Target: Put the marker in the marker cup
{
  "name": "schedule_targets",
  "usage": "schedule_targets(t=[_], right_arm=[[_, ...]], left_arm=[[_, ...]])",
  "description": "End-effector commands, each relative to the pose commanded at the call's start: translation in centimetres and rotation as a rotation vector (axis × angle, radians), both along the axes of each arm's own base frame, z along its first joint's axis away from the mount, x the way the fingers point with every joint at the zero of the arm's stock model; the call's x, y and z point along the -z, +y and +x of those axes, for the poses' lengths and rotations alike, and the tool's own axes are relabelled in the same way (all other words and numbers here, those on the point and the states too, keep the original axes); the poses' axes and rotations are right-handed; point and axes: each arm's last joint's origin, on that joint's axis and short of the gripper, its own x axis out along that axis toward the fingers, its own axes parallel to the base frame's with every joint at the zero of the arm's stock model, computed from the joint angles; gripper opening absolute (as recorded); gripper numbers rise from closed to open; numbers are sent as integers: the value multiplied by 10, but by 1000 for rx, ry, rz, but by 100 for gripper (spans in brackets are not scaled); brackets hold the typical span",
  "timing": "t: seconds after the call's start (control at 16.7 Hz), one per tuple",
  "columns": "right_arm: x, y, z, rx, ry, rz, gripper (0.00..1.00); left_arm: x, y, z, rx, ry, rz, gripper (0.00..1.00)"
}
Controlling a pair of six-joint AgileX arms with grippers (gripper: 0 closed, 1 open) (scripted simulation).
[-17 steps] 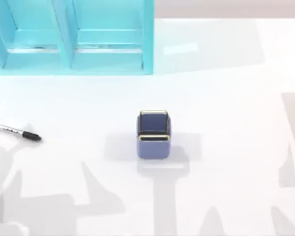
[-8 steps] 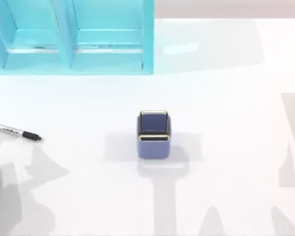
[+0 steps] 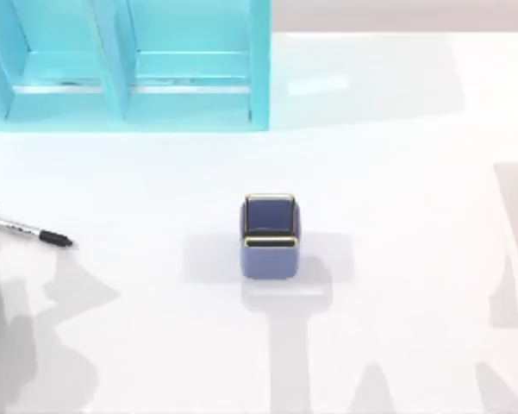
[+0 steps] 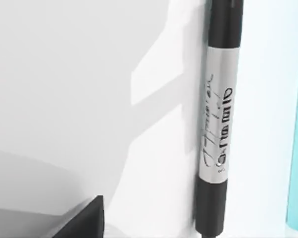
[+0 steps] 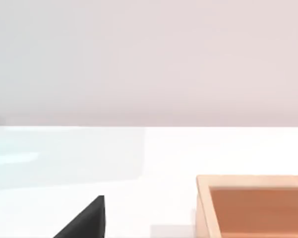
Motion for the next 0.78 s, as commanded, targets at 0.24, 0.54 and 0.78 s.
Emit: schedule_targets(t=[0.24, 0.54, 0.78], right_arm=[[0, 0, 0, 0, 0, 0, 100], [0, 0, 0, 0, 0, 0, 100], [0, 0, 0, 0, 0, 0, 100]], left_arm=[[18, -6, 32, -1, 3, -2, 100], [52, -22, 66, 0, 6, -1, 100], [56, -25, 70, -1, 2, -1, 100]])
